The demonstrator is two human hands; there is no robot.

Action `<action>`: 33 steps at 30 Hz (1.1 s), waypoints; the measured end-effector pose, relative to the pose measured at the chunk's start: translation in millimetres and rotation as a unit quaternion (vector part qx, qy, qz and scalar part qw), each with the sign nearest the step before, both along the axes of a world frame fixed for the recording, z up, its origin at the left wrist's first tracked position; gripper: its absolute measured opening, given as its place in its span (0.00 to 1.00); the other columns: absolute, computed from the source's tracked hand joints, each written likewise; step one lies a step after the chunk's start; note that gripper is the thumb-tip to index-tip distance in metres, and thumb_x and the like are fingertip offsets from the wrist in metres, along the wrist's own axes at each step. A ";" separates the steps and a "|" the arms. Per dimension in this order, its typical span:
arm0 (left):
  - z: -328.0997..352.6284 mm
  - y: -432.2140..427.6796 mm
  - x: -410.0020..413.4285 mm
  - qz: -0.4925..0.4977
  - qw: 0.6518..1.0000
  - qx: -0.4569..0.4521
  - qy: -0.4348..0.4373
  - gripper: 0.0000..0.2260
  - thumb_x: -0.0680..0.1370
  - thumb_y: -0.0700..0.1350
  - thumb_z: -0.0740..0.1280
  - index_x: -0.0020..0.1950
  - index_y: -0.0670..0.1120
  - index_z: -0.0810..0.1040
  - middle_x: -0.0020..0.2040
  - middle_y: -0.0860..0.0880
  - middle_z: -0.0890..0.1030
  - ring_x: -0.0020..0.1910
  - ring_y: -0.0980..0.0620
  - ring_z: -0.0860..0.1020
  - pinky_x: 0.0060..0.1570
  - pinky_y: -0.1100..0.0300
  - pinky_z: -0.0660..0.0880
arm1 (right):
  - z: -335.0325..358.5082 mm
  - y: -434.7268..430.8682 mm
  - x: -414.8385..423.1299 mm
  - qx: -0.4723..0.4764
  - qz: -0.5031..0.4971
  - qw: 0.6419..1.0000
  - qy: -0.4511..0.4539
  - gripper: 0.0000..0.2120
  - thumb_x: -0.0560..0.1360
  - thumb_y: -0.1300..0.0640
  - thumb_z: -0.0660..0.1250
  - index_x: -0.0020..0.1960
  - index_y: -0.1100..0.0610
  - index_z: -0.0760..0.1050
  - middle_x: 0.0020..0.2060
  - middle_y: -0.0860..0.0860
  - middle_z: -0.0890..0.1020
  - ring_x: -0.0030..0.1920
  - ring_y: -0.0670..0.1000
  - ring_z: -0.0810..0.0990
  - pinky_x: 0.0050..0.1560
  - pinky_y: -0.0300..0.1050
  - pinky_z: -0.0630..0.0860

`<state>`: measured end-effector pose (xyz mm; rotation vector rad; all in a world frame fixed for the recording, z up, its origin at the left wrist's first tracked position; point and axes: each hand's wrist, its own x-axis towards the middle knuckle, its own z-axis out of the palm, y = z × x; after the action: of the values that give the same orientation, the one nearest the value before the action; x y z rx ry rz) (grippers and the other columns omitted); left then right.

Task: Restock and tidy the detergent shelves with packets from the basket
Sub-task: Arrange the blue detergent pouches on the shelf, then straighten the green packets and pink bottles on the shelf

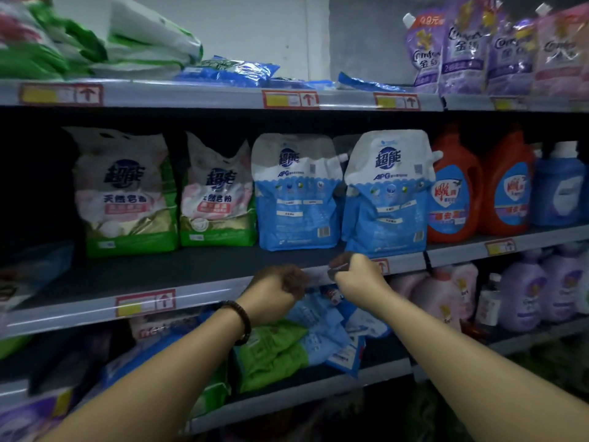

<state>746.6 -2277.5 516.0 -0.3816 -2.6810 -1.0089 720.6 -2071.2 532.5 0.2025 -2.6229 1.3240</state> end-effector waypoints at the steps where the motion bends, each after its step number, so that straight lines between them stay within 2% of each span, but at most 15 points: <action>1: -8.3 -13.2 9.4 0.019 1.000 -0.018 0.005 0.06 0.79 0.45 0.66 0.49 0.55 0.82 0.45 0.54 0.86 0.42 0.58 0.81 0.42 0.68 0.74 | -10.0 -10.1 2.9 -0.003 0.012 1.000 0.000 0.03 0.76 0.59 0.70 0.47 0.53 0.82 0.45 0.51 0.84 0.49 0.55 0.83 0.44 0.42 0.73; 3: -26.3 -35.4 27.7 0.044 0.998 -0.044 -0.004 0.05 0.78 0.47 0.68 0.48 0.57 0.82 0.48 0.55 0.86 0.46 0.57 0.83 0.45 0.69 0.75 | -31.3 -30.8 10.4 -0.024 0.037 0.999 -0.018 0.06 0.73 0.62 0.69 0.39 0.55 0.82 0.36 0.46 0.84 0.41 0.48 0.82 0.38 0.39 0.74; 5: -45.9 -51.2 42.0 0.050 0.997 -0.049 -0.029 0.04 0.79 0.48 0.68 0.49 0.57 0.82 0.51 0.55 0.86 0.49 0.55 0.83 0.49 0.62 0.79 | -56.8 -52.2 12.6 -0.063 0.050 0.996 -0.047 0.06 0.73 0.60 0.70 0.37 0.58 0.80 0.31 0.45 0.81 0.35 0.45 0.79 0.37 0.37 0.74; 8: -80.2 -68.7 54.2 0.055 0.996 -0.038 -0.066 0.04 0.80 0.47 0.69 0.52 0.56 0.81 0.53 0.59 0.83 0.52 0.59 0.80 0.46 0.73 0.75 | -97.8 -77.3 7.9 -0.115 0.030 0.984 -0.131 0.06 0.76 0.54 0.71 0.42 0.55 0.82 0.42 0.54 0.86 0.44 0.54 0.85 0.48 0.51 0.85; 10: -104.2 -76.3 56.9 0.063 0.994 -0.018 -0.086 0.06 0.79 0.47 0.71 0.56 0.53 0.81 0.53 0.58 0.83 0.48 0.62 0.79 0.41 0.77 0.70 | -123.5 -87.0 10.3 -0.153 0.014 0.970 -0.189 0.04 0.77 0.57 0.71 0.44 0.51 0.82 0.44 0.55 0.87 0.46 0.57 0.86 0.44 0.53 0.86; 12: -126.2 -81.5 57.1 0.069 0.993 0.001 -0.094 0.08 0.79 0.46 0.72 0.58 0.51 0.81 0.52 0.57 0.82 0.47 0.63 0.79 0.41 0.77 0.70 | -149.5 -94.5 10.2 -0.222 0.003 0.943 -0.246 0.04 0.76 0.58 0.71 0.42 0.53 0.80 0.38 0.54 0.84 0.38 0.56 0.83 0.33 0.48 0.81; 14: -146.0 -85.5 55.1 0.070 0.992 0.011 -0.106 0.06 0.79 0.47 0.72 0.56 0.54 0.81 0.53 0.56 0.83 0.50 0.59 0.80 0.42 0.77 0.69 | -173.9 -102.9 6.5 -0.281 -0.009 0.916 -0.285 0.08 0.77 0.60 0.71 0.41 0.55 0.75 0.33 0.53 0.77 0.30 0.51 0.74 0.31 0.41 0.70; 16: -163.1 -88.6 50.1 0.067 0.991 0.020 -0.116 0.05 0.78 0.49 0.72 0.51 0.57 0.78 0.55 0.55 0.83 0.54 0.57 0.81 0.46 0.74 0.70 | -191.4 -112.1 -4.7 -0.314 -0.029 0.896 -0.312 0.06 0.79 0.59 0.71 0.45 0.56 0.75 0.38 0.56 0.76 0.34 0.53 0.74 0.34 0.42 0.69; 19: -185.1 -94.7 39.4 0.068 0.988 0.056 -0.123 0.10 0.74 0.53 0.71 0.54 0.55 0.78 0.56 0.55 0.83 0.57 0.58 0.81 0.55 0.64 0.75 | -201.7 -124.9 -28.9 -0.342 -0.085 0.877 -0.327 0.09 0.79 0.57 0.75 0.53 0.62 0.79 0.40 0.57 0.77 0.43 0.58 0.78 0.42 0.51 0.79; 21: -193.0 -98.4 31.7 0.068 0.986 0.070 -0.132 0.09 0.75 0.50 0.72 0.53 0.57 0.78 0.55 0.56 0.83 0.58 0.60 0.81 0.57 0.62 0.76 | -204.7 -131.5 -45.1 -0.365 -0.119 0.864 -0.325 0.11 0.78 0.56 0.76 0.51 0.61 0.77 0.43 0.63 0.82 0.46 0.59 0.78 0.55 0.60 0.83; 22: -196.3 -100.4 26.9 0.067 0.985 0.074 -0.137 0.08 0.75 0.49 0.72 0.52 0.58 0.77 0.55 0.56 0.83 0.58 0.59 0.81 0.58 0.61 0.77 | -207.1 -134.9 -53.1 -0.379 -0.128 0.856 -0.328 0.11 0.78 0.55 0.77 0.49 0.58 0.76 0.51 0.66 0.82 0.48 0.59 0.79 0.59 0.64 0.83; 24: -202.2 -103.4 16.6 0.068 0.984 0.086 -0.139 0.08 0.74 0.51 0.71 0.51 0.59 0.77 0.54 0.57 0.83 0.57 0.59 0.81 0.59 0.59 0.78 | -214.6 -142.8 -67.6 -0.401 -0.124 0.842 -0.340 0.15 0.74 0.51 0.80 0.50 0.54 0.76 0.53 0.65 0.83 0.52 0.60 0.84 0.55 0.61 0.85; 28: -214.1 -106.5 2.8 0.078 0.984 0.086 -0.137 0.07 0.75 0.48 0.73 0.50 0.58 0.78 0.51 0.59 0.83 0.55 0.59 0.82 0.57 0.62 0.77 | -229.6 -156.7 -88.6 -0.406 -0.124 0.833 -0.356 0.34 0.60 0.46 0.88 0.60 0.56 0.80 0.53 0.60 0.86 0.45 0.59 0.85 0.41 0.52 0.85; 31: -221.6 -106.7 -0.2 0.085 0.982 0.092 -0.142 0.09 0.77 0.44 0.74 0.51 0.57 0.78 0.50 0.58 0.83 0.54 0.60 0.82 0.54 0.68 0.75 | -231.6 -166.0 -101.6 -0.433 -0.163 0.812 -0.354 0.32 0.64 0.39 0.84 0.59 0.55 0.78 0.50 0.56 0.84 0.46 0.58 0.85 0.42 0.54 0.87; 33: -223.0 -107.4 0.2 0.090 0.980 0.100 -0.145 0.10 0.77 0.43 0.74 0.49 0.59 0.78 0.49 0.59 0.83 0.52 0.62 0.82 0.51 0.73 0.73 | -233.8 -168.9 -113.5 -0.457 -0.176 0.802 -0.343 0.28 0.70 0.36 0.80 0.58 0.57 0.80 0.44 0.54 0.83 0.32 0.52 0.78 0.28 0.45 0.81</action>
<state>746.8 -2384.9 293.0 0.0535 -2.7607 -1.3522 607.1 -2240.2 298.7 -1.0157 -1.8722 2.6147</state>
